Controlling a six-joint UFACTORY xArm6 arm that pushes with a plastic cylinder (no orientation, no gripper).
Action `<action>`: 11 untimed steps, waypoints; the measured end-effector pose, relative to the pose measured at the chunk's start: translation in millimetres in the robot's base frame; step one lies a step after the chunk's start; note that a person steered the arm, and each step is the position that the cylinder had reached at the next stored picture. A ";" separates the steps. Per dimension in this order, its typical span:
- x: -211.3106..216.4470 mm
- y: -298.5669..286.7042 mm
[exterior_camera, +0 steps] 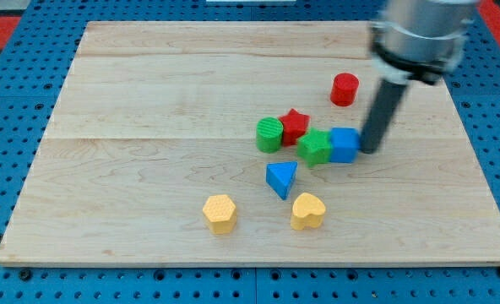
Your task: Place red circle to the top of red star
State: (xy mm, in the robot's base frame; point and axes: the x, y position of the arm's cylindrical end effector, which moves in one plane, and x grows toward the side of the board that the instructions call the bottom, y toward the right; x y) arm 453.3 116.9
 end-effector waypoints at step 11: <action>-40.8 -54.2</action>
State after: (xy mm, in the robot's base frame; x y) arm 412.5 62.6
